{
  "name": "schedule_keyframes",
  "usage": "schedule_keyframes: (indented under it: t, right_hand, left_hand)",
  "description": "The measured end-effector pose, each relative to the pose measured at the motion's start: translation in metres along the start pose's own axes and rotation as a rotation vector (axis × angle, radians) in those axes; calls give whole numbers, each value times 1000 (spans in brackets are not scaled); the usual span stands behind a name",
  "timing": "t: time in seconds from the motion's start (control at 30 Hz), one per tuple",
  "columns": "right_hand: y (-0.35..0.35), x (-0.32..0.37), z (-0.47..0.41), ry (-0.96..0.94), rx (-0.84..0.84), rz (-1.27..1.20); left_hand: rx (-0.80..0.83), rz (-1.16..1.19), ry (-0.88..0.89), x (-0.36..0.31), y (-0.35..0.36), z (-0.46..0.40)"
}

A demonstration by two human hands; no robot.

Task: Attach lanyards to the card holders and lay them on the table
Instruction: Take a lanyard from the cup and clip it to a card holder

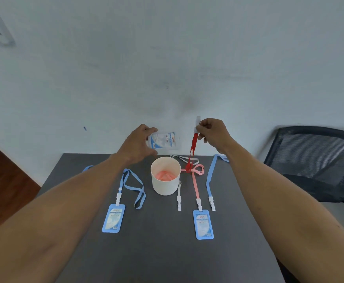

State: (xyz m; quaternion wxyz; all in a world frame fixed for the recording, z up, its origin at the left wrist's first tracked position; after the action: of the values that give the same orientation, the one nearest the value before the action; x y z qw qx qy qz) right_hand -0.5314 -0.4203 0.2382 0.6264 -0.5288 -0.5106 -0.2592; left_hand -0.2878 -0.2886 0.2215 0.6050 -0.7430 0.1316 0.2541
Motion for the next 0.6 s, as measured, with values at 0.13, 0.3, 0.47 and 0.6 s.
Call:
schedule_keyframes:
  t: [0.13,0.3,0.47,0.6]
  right_hand:
    - [-18,30,-19,-61,-26,-44]
    - [-35,66,-36,-121,-65,-56]
    - [-51,103,-47,-176,-88,-57]
    - [-61,126,-52,-226,-97,-62]
  left_hand:
    - [-33,-2,21,-13,-19,-14]
    - [-77,-4,46,-25,-42,-31]
    - [-108,-6,61,-35,-60,-46]
    - [-128,-11,76,-40,-73,-53]
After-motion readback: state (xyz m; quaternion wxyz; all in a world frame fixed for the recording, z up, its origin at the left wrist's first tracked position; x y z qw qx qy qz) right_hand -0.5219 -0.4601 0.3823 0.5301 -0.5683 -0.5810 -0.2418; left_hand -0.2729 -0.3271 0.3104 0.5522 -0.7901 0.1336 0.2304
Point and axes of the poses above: each hand's wrist, its own z-axis away from the middle knuckle, its own y-axis out of the palm, x = y × z, the point moved 5 cm from there along -z, towards the middle knuckle, and after that the axes turned 5 degrees about -y, right-handed, at the moved point
